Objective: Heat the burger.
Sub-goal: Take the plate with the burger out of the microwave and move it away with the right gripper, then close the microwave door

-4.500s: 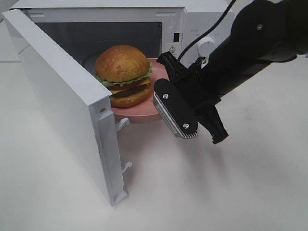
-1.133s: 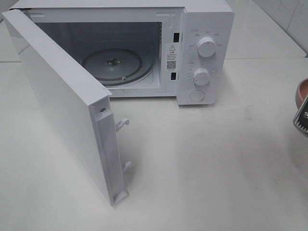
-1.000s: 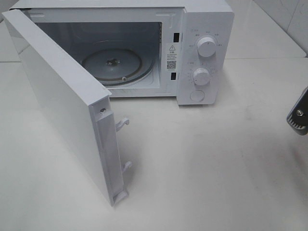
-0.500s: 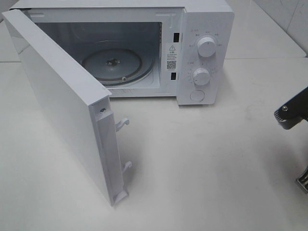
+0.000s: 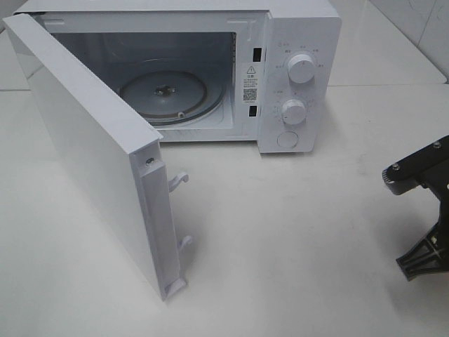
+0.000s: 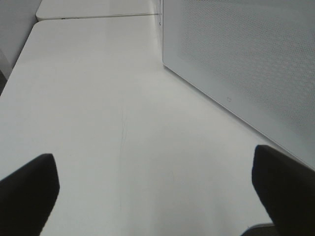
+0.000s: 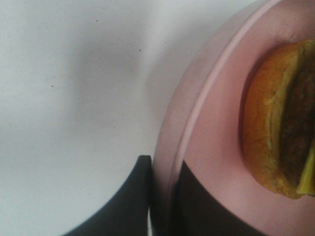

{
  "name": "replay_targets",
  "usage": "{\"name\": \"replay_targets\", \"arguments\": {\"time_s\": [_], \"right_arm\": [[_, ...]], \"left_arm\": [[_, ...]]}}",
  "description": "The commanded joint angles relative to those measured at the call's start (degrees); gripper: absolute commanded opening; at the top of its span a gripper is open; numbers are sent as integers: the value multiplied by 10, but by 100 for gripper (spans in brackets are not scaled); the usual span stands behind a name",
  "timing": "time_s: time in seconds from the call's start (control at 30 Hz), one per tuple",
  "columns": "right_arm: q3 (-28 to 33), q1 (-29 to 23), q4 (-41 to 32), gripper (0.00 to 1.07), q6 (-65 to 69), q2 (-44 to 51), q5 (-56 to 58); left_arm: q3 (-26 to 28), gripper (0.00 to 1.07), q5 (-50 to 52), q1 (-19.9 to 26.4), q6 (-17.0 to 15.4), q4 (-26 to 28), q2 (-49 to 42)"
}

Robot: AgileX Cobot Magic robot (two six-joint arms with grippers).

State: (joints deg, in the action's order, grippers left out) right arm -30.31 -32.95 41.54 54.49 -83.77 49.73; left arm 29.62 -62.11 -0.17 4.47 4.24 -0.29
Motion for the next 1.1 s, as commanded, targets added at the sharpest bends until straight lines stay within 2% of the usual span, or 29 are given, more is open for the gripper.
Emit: {"name": "replay_targets", "arguments": {"time_s": [0.03, 0.63, 0.73, 0.8, 0.83, 0.87, 0.9, 0.93, 0.97, 1.0, 1.03, 1.07, 1.1], "right_arm": [[-3, 1, 40, 0, 32, -29, 6], [-3, 1, 76, 4, 154, -159, -52], [-3, 1, 73, 9, 167, -168, -58], [-7, 1, 66, 17, 164, -168, -70], [-7, 1, 66, 17, 164, -168, -70], [-14, 1, 54, 23, 155, -168, -68], [-14, 1, 54, 23, 155, -168, -68], [-23, 1, 37, 32, 138, -168, -62], [-29, 1, 28, 37, 128, -167, -57], [-29, 1, 28, 37, 128, -167, -57], [-37, 1, 16, 43, 112, -163, -42], [-37, 1, 16, 43, 112, -163, -42], [-46, 1, 5, 47, 96, -155, -27]], "left_arm": [[1, 100, 7, 1, -3, 2, -3], [1, 100, 7, 1, -3, 2, -3], [1, 100, 7, 1, -3, 2, -3], [1, 100, 7, 1, -3, 2, -3], [1, 100, 7, 1, -3, 2, -3], [1, 100, 7, 1, -3, 2, -3], [1, 100, 7, 1, -3, 2, -3], [1, 100, 7, 1, -3, 2, -3], [1, 100, 7, 1, -3, 2, -3], [1, 100, 7, 1, -3, 2, -3], [1, 100, 7, 1, -3, 2, -3], [1, 100, 7, 1, -3, 2, -3], [1, 100, 7, 1, -3, 2, -3]]}}
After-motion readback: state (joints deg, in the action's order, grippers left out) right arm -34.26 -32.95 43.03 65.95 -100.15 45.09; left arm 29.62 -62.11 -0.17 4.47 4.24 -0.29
